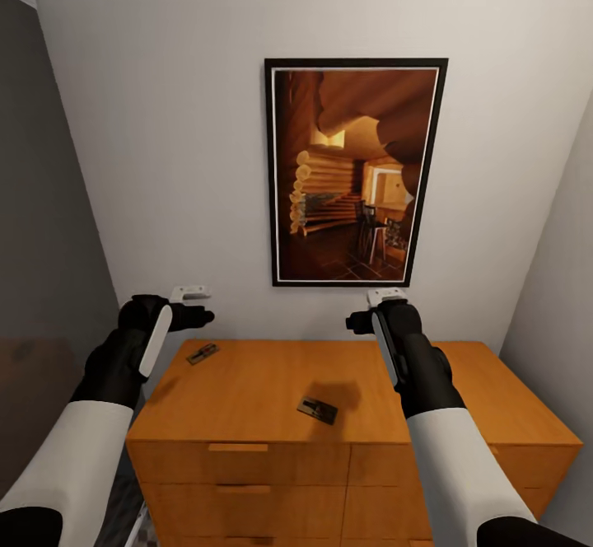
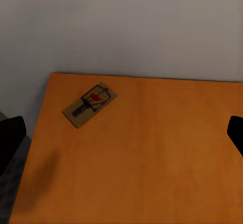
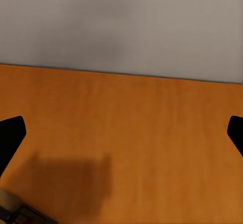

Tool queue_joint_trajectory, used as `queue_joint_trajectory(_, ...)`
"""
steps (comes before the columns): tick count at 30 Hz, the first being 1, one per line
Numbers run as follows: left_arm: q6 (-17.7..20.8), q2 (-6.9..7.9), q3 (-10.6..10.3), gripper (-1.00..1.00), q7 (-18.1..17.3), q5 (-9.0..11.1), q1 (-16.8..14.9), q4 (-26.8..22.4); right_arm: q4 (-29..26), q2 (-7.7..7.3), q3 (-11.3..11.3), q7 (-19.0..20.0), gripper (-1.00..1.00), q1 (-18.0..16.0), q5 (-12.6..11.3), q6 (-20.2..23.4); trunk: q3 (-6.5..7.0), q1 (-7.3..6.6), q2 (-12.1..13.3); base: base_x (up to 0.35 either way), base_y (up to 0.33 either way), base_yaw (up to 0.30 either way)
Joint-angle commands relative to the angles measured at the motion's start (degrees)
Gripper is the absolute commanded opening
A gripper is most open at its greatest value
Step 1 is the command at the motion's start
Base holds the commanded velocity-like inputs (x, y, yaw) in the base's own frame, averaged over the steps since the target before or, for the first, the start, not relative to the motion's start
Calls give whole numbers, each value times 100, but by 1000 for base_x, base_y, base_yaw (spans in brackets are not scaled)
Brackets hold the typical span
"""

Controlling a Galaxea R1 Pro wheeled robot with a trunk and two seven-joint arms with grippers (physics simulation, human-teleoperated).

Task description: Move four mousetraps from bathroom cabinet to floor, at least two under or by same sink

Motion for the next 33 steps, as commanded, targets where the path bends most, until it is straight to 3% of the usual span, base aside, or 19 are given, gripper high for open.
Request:
queue_joint_trajectory(1,22,2,-7,100,33,48,-5,19,-3,1,14,-19,100,-4,1,25,-10,3,-10,23,0,0)
queue_joint_trajectory(24,17,4,-7,100,37,41,-5,512,7,3,76,-7,100,-4,-20,25,-10,3,-10,3,0,0)
queue_joint_trajectory(28,15,7,-6,100,39,32,-5,638,42,2,267,14,100,-3,-36,25,-10,3,-10,0,0,0)
queue_joint_trajectory(33,15,13,-2,100,42,20,-5,722,63,-2,794,44,100,-2,-63,25,-10,3,-10,0,0,0)
